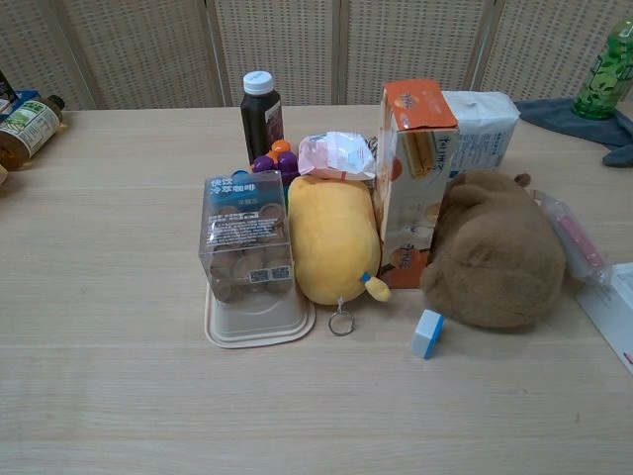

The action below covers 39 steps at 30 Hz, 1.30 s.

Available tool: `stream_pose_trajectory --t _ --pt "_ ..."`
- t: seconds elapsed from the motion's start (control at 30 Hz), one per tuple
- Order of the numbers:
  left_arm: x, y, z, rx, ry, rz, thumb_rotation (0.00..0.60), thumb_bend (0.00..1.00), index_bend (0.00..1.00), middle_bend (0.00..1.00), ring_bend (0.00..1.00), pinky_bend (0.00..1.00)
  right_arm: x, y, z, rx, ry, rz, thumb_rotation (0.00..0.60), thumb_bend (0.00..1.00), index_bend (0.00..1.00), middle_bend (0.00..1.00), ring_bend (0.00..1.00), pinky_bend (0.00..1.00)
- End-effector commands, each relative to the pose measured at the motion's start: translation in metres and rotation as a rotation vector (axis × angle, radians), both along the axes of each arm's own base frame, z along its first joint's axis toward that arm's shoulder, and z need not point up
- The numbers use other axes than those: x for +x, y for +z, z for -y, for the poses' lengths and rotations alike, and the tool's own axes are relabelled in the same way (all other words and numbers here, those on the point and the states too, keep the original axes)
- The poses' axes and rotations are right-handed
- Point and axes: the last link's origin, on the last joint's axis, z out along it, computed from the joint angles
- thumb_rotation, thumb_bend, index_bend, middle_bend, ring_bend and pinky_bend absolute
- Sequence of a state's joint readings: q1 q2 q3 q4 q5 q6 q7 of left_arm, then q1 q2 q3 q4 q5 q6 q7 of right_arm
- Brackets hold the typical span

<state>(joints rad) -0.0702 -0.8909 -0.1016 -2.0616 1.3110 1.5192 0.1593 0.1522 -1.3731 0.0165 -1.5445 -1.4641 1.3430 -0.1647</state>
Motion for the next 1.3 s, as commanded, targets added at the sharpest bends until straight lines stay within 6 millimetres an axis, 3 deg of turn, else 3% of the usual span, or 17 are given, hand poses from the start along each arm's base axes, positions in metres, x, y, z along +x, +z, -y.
stream_pose_trajectory --t 0.03,0.63,0.97,1.3 --pt "0.000 -0.001 0.000 -0.003 -0.001 -0.002 0.600 0.00 0.16 0.00 0.00 0.00 0.004 -0.007 -0.001 -0.005 -0.010 0.014 0.600 0.00 0.00 0.00 0.00 0.00" --pt "0.000 -0.003 0.000 -0.005 -0.001 -0.007 0.600 0.00 0.16 0.00 0.00 0.00 0.021 -0.041 -0.014 -0.013 -0.033 0.067 0.600 0.00 0.00 0.00 0.00 0.00" --pt "0.000 -0.004 -0.001 -0.009 0.001 -0.007 0.600 0.00 0.16 0.00 0.00 0.00 0.010 -0.045 -0.010 -0.011 -0.042 0.054 0.600 0.00 0.00 0.00 0.00 0.00" --pt "-0.001 -0.007 -0.001 -0.017 0.001 -0.011 0.600 0.00 0.16 0.00 0.00 0.00 -0.014 -0.041 -0.004 -0.024 -0.084 0.022 0.600 0.00 0.00 0.00 0.00 0.00"
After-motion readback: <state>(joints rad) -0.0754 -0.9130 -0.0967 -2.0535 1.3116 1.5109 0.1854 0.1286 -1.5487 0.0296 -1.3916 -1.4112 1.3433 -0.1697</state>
